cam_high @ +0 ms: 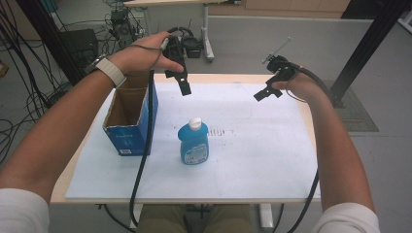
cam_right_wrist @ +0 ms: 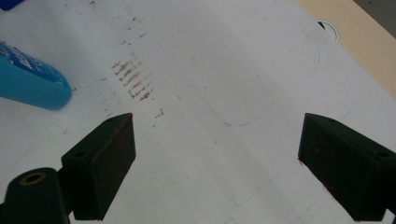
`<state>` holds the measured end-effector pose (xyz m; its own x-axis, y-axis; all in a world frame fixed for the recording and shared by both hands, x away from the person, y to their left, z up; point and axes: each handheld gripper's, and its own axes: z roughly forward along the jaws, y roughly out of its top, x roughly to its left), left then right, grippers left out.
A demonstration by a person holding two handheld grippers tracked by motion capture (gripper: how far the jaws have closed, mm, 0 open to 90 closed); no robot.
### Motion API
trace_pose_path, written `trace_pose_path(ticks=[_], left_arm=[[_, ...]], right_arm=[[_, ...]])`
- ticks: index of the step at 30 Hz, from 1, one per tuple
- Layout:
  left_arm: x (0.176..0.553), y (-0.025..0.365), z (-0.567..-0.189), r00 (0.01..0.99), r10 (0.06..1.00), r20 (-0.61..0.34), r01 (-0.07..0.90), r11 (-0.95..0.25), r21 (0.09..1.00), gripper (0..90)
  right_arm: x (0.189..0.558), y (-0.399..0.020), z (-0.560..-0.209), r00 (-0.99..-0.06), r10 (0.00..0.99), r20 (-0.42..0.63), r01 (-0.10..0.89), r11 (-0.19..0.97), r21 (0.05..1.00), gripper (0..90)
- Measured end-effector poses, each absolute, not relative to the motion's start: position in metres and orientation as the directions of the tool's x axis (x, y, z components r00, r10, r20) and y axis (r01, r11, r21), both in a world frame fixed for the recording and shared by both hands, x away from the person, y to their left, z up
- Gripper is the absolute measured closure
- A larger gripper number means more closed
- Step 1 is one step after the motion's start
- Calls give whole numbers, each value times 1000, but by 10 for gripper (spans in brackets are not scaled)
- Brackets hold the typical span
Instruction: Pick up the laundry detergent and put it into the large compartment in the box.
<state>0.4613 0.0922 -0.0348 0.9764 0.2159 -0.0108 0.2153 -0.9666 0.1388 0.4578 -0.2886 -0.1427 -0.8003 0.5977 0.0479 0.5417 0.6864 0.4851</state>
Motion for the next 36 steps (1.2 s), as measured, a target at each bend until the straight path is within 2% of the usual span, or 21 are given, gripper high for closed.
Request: trace_pose_path(ticks=[22,36], left_arm=[[450,90,-40,972,236,-15,236,-966,106,81],[444,93,-38,975,221,-35,223,-966,128,79]], right_arm=[[452,-286,-142,-783,621,38,560,677,478,114],[451,-284,-143,-782,623,30,558,677,481,111]])
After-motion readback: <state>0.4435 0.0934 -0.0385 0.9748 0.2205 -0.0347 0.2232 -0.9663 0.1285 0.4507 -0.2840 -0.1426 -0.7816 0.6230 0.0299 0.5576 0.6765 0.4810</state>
